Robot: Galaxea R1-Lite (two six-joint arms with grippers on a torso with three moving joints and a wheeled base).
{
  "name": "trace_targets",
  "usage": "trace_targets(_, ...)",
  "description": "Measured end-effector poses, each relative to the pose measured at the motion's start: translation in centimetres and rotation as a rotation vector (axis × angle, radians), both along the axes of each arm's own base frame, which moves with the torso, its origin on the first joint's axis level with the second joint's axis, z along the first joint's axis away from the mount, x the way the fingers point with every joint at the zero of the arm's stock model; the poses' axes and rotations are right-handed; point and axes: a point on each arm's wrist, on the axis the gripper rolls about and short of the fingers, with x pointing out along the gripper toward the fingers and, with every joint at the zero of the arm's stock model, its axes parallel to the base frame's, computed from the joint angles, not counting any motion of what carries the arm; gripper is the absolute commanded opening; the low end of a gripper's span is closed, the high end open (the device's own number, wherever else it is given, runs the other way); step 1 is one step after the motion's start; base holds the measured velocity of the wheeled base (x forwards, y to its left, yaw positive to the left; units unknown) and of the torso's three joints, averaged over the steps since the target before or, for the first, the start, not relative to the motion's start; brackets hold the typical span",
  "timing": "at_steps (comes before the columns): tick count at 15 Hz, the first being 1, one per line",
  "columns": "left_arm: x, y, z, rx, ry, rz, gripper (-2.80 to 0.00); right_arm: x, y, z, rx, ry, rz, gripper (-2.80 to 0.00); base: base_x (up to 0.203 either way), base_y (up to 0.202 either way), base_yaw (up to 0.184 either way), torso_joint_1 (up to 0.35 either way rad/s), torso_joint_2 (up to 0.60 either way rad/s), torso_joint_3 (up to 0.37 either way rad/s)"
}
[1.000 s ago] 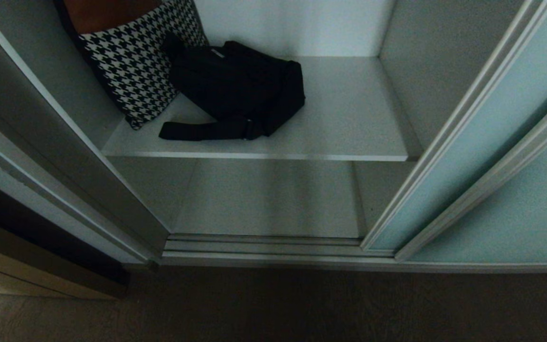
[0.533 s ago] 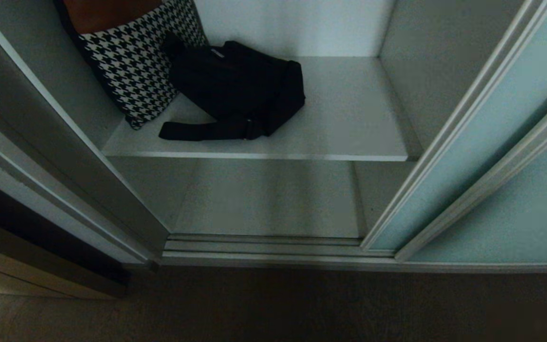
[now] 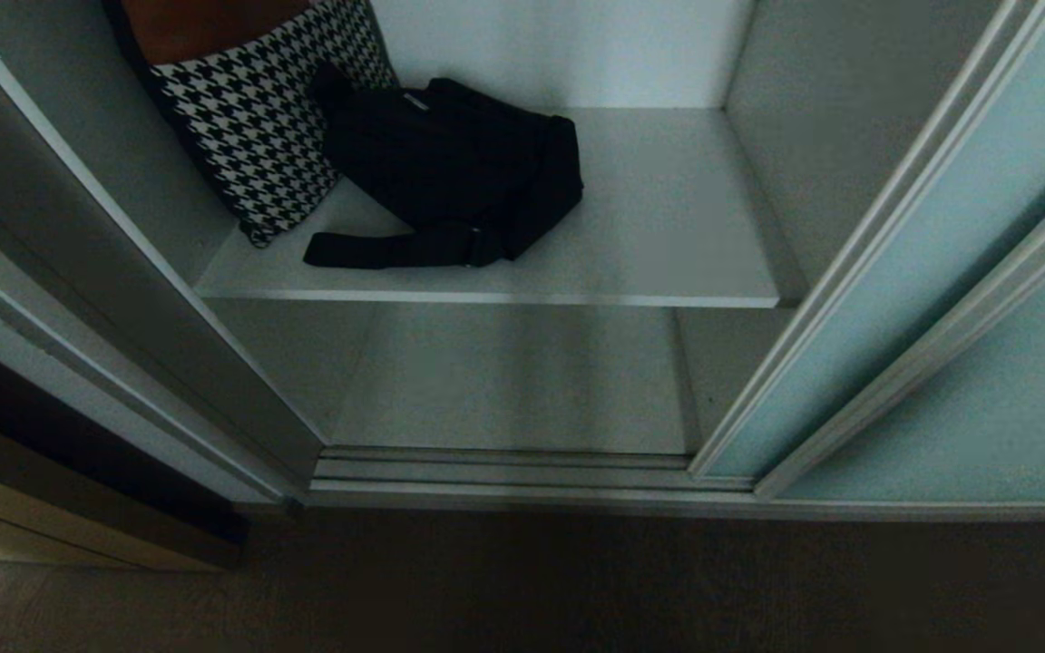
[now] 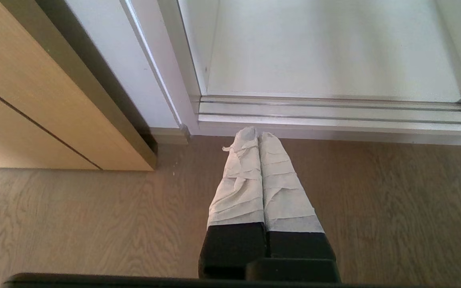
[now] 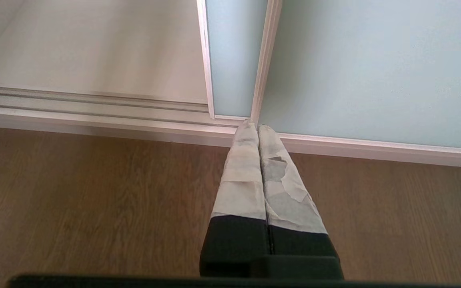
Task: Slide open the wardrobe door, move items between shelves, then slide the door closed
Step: Close the door
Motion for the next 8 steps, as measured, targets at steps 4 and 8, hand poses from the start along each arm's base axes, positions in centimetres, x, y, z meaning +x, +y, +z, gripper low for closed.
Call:
trace_targets(4, 0.00, 0.00, 0.00, 0.003, 0.001, -0.001, -2.80, 0.00, 0.00, 0.01, -0.004, -0.001, -0.001, -2.80, 0.000, 0.000, 0.000, 0.000, 0.00, 0.000)
trace_targets(8, 0.00, 0.00, 0.00, 0.007, 0.001, -0.001, -2.80, 0.00, -0.01, 0.04, -0.007, -0.003, -0.005, -2.80, 0.000, 0.000, 0.000, 0.000, 0.00, 0.000)
